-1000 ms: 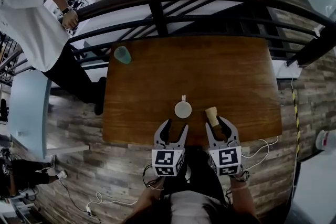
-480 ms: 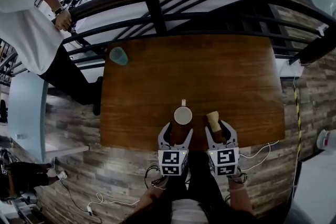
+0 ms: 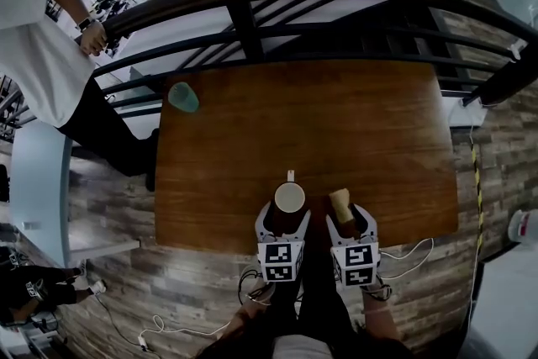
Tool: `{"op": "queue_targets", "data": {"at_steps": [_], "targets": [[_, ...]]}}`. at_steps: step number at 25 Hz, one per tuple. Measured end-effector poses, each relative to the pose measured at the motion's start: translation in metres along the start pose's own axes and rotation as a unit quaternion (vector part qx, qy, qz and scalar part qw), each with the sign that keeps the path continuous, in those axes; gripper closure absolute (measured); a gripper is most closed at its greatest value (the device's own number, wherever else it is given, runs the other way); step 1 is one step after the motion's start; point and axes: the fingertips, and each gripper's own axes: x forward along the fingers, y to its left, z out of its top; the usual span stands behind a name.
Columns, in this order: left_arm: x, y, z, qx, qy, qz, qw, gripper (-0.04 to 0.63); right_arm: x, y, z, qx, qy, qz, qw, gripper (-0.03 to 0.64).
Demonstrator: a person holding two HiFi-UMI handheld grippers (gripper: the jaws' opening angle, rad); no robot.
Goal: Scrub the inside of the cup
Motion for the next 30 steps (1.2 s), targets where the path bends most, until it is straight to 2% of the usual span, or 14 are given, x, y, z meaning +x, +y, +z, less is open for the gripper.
{"op": "queue_targets", "data": {"at_steps": [12,20,24,30], "targets": [[0.028,0.000,-0.008,0.005,0.004,0.022,0.9997,0.206,0.021,-0.006,-0.028,0.016,0.044,0.001,0.999,0.359],[0.043,0.002,-0.009,0.028,0.007,0.040,0.9988,0.206,0.034,-0.016,-0.043,0.016,0.074,-0.011,0.997,0.359],[0.046,0.005,-0.014,0.047,0.010,0.062,0.9969,0.206,0.036,-0.016,-0.047,0.019,0.095,-0.010,0.995,0.359],[0.048,0.003,-0.023,0.037,0.019,0.078,0.9961,0.206,0.035,-0.019,-0.055,0.020,0.126,-0.009,0.992,0.360]]}}
